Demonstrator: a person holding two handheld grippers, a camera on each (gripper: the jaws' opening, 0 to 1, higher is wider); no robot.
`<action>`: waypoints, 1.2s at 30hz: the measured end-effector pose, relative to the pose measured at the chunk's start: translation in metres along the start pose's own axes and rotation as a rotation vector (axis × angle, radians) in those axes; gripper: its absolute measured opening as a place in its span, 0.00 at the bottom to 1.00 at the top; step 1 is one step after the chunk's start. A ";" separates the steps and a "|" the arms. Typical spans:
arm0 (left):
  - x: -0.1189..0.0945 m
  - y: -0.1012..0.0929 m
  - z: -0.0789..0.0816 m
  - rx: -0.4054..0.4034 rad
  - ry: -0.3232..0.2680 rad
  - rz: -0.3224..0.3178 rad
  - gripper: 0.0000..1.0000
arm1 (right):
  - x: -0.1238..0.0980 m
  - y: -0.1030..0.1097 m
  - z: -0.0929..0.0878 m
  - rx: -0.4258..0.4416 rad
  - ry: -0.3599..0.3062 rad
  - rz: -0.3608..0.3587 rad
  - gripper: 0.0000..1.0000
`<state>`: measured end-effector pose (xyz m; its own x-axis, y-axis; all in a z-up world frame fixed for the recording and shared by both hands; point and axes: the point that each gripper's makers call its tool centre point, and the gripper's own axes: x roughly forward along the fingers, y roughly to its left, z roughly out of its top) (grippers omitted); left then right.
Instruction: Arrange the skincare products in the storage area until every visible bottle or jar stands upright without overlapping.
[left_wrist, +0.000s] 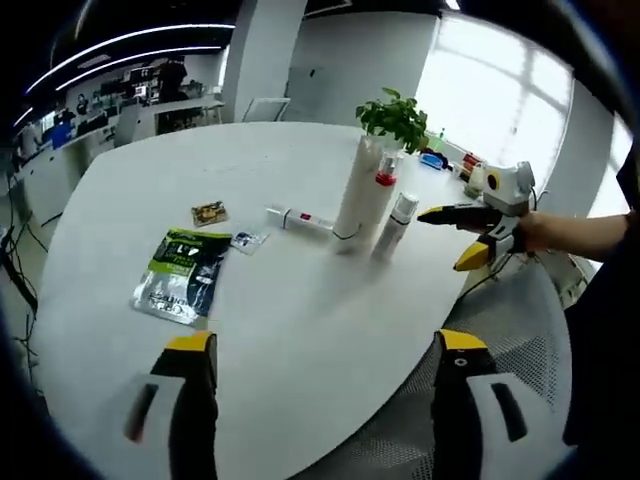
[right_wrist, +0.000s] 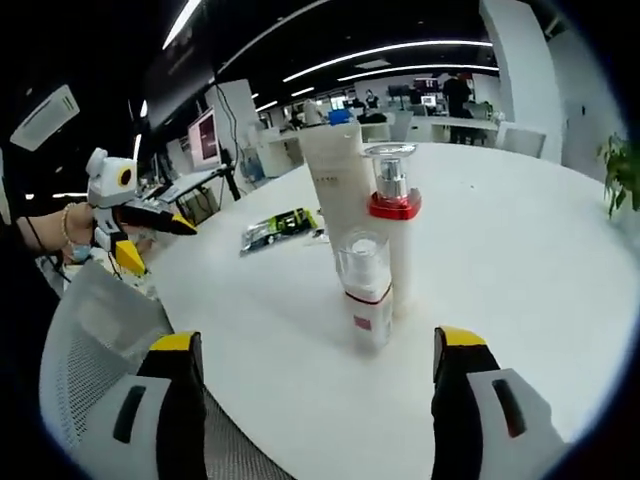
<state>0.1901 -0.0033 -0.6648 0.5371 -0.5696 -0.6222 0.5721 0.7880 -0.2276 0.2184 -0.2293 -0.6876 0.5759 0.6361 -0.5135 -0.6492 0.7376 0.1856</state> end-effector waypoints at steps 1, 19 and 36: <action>-0.002 0.005 -0.003 -0.016 -0.003 0.009 0.83 | 0.000 0.001 -0.001 0.016 0.005 -0.004 0.97; -0.015 0.022 -0.030 -0.069 0.024 0.069 0.98 | -0.009 0.012 0.006 0.054 -0.034 -0.045 1.00; -0.008 0.025 -0.027 -0.066 0.028 0.059 0.98 | -0.008 0.010 0.000 0.052 -0.012 -0.064 0.99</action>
<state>0.1830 0.0279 -0.6858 0.5500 -0.5160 -0.6567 0.4977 0.8339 -0.2384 0.2073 -0.2272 -0.6817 0.6215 0.5898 -0.5157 -0.5843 0.7874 0.1965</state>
